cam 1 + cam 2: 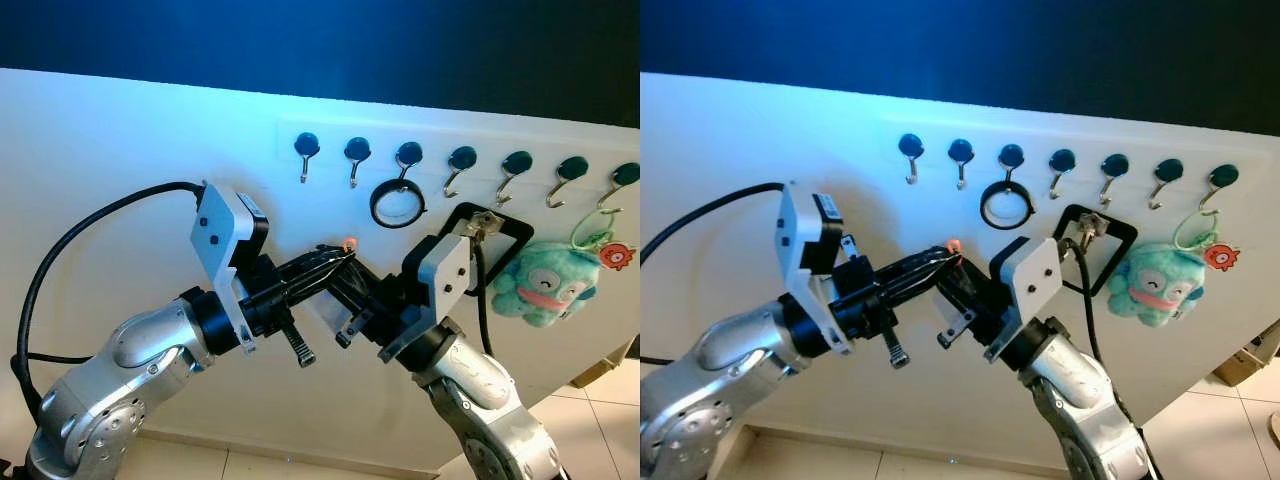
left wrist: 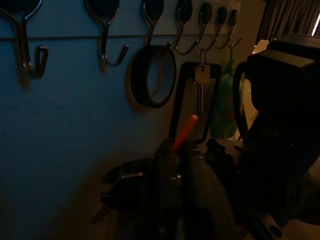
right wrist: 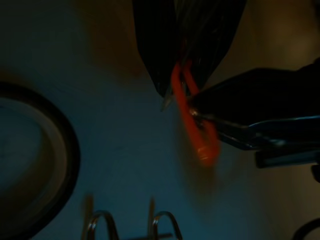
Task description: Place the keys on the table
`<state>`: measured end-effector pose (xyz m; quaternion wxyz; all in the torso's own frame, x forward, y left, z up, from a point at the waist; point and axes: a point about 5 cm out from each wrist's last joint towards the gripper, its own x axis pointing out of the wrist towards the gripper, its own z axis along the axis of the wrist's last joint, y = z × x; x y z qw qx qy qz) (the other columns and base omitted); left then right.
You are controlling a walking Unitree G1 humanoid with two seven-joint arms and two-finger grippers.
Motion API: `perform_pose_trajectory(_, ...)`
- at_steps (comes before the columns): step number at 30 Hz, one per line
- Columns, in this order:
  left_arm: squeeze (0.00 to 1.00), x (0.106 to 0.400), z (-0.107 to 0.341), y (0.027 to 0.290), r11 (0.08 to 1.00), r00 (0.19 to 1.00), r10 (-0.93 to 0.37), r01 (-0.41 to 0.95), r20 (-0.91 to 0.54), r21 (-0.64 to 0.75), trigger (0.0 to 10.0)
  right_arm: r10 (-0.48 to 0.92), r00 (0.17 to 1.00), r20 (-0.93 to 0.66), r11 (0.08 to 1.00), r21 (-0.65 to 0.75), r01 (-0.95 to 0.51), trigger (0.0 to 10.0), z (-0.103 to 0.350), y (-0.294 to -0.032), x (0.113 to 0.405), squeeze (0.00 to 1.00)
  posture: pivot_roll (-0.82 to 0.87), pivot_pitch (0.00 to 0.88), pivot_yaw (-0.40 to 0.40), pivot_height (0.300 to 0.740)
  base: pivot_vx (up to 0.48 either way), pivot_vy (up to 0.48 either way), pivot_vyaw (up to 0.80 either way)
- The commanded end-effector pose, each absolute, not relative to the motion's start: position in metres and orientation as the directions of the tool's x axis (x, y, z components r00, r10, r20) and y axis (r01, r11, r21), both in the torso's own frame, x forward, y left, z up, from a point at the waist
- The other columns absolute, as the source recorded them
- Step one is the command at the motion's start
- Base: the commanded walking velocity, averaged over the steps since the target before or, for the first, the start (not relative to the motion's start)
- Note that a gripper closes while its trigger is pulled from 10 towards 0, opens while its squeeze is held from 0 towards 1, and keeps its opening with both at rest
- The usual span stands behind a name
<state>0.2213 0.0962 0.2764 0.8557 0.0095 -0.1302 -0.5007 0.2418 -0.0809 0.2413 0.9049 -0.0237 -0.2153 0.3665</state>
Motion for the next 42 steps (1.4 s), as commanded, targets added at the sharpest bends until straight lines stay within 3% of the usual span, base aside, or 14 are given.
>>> perform_pose_trajectory(1,1.0,0.218,0.273,0.093,0.479,0.448,-0.87,0.867,0.208,0.137,10.0,0.671,0.639,0.377,0.733,-0.204,-0.649,10.0,0.241,-0.081,0.242,0.0,0.08,0.152,-0.017,0.74,0.0,0.0,0.0)
perform_pose_trajectory(4,1.0,0.218,0.274,0.094,0.486,0.457,-0.866,0.864,0.204,0.132,10.0,0.667,0.646,0.371,0.738,-0.209,-0.642,10.0,0.24,-0.082,0.242,0.0,0.08,0.152,-0.017,0.74,0.0,0.0,0.0)
perform_pose_trajectory(5,0.0,0.216,0.275,0.097,0.48,0.45,-0.868,0.868,0.209,0.124,10.0,0.659,0.656,0.367,0.746,-0.209,-0.633,10.0,0.239,-0.082,0.243,0.0,0.08,0.154,-0.015,0.74,0.0,0.0,0.0)
perform_pose_trajectory(17,0.0,0.199,0.279,0.124,0.418,0.397,-0.896,0.905,0.197,0.077,10.0,0.567,0.779,0.269,0.823,-0.141,-0.55,10.0,0.211,-0.096,0.248,0.0,0.08,0.162,-0.017,0.74,0.0,0.0,0.0)
perform_pose_trajectory(23,0.0,0.213,0.271,0.133,0.54,0.523,-0.826,0.841,0.211,0.028,10.0,0.448,0.887,0.107,0.894,-0.048,-0.446,10.0,0.163,-0.119,0.233,0.0,0.07,0.168,-0.021,0.74,0.0,0.0,0.0)
perform_pose_trajectory(28,0.0,0.219,0.264,0.131,0.57,0.559,-0.805,0.821,0.2,-0.002,10.0,0.256,0.967,0.006,0.964,-0.08,-0.255,10.0,0.14,-0.147,0.223,0.0,0.04,0.173,-0.018,0.74,0.0,0.0,0.0)
perform_pose_trajectory(30,0.0,0.223,0.261,0.132,0.582,0.574,-0.796,0.813,0.192,-0.018,10.0,0.041,0.999,-0.034,0.988,-0.147,-0.046,10.0,0.131,-0.175,0.221,0.0,0.02,0.177,-0.011,0.74,0.0,0.0,0.0)
perform_pose_trajectory(31,0.0,0.223,0.261,0.132,0.582,0.574,-0.796,0.813,0.192,-0.018,10.0,0.041,0.999,-0.034,0.988,-0.147,-0.046,10.0,0.131,-0.175,0.221,0.0,0.02,0.177,-0.011,0.74,0.0,0.0,0.0)
perform_pose_trajectory(33,0.0,0.226,0.259,0.132,0.589,0.584,-0.79,0.807,0.187,-0.028,10.0,-0.143,0.989,-0.038,0.964,-0.232,0.131,10.0,0.13,-0.202,0.216,0.0,0.01,0.18,-0.005,0.74,0.0,0.0,0.0)
perform_pose_trajectory(35,0.0,0.226,0.259,0.132,0.589,0.584,-0.79,0.807,0.187,-0.028,10.0,-0.143,0.989,-0.038,0.964,-0.232,0.131,10.0,0.13,-0.202,0.216,0.0,0.01,0.18,-0.005,0.74,0.0,0.0,0.0)
perform_pose_trajectory(38,0.0,0.229,0.255,0.13,0.588,0.584,-0.792,0.808,0.175,-0.036,10.0,-0.346,0.937,0.044,0.87,-0.358,0.338,10.0,0.143,-0.239,0.206,0.0,-0.02,0.185,0.007,0.74,0.0,0.0,0.0)
perform_pose_trajectory(42,0.0,0.231,0.253,0.128,0.585,0.582,-0.795,0.81,0.171,-0.039,10.0,-0.437,0.896,0.08,0.811,-0.396,0.431,10.0,0.149,-0.255,0.197,0.0,-0.03,0.188,0.012,0.74,0.0,0.0,0.0)
